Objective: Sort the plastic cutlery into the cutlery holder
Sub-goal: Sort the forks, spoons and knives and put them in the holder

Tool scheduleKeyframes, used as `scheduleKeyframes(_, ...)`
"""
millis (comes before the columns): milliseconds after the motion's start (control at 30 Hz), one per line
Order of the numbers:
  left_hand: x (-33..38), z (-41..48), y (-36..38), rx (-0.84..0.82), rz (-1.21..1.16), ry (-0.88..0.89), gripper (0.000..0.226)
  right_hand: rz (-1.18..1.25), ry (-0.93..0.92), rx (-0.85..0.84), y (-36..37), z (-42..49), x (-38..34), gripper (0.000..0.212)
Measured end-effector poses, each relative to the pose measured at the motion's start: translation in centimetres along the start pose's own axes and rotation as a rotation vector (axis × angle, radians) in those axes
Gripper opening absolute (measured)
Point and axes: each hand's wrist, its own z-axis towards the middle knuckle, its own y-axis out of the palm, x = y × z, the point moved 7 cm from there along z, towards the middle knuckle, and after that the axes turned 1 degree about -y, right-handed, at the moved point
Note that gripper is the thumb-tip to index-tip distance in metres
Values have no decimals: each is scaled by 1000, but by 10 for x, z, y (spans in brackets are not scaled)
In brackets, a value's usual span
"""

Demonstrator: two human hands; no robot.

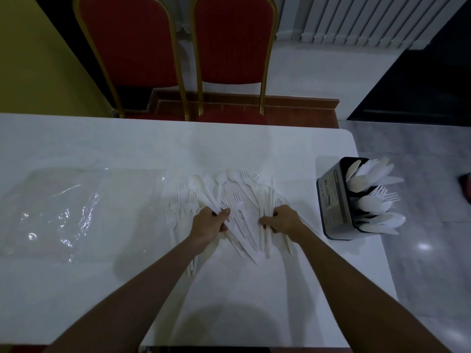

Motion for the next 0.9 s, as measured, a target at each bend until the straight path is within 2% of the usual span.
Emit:
scheduleKeyframes(167, 0, 1, 4, -128, 11, -99, 32, 273, -39, -87, -1, -21, -6, 27)
scheduleKeyframes(300, 32, -4, -3, -163, 15, -14, 33, 382, -95, -37, -20, -45, -29, 25)
scheduleKeyframes(367, 57, -8, -9, -128, 30, 41, 36, 412, -124, 22, -38, -63, -42, 24)
scheduleKeyframes(433, 87, -12, -14, -81, 52, 125, 28, 409, -169, 64, -58, -79, -57, 19)
scheduleKeyframes(533, 145, -22, -1, -60, 87, 260, 17, 411, -269, 166, -108, -113, -76, 14)
scheduleKeyframes(667, 207, -34, 46, -131, -99, 330, 7, 419, -317, 426, -194, -156, -78, 17)
scheduleKeyframes(800, 229, -46, 108, -198, -162, 310, 3, 321, -244, 637, -259, -164, -35, 14)
scheduleKeyframes(900, 223, -51, 145, -239, -89, 302, 8, 258, -183, 718, -280, -153, -3, 14)
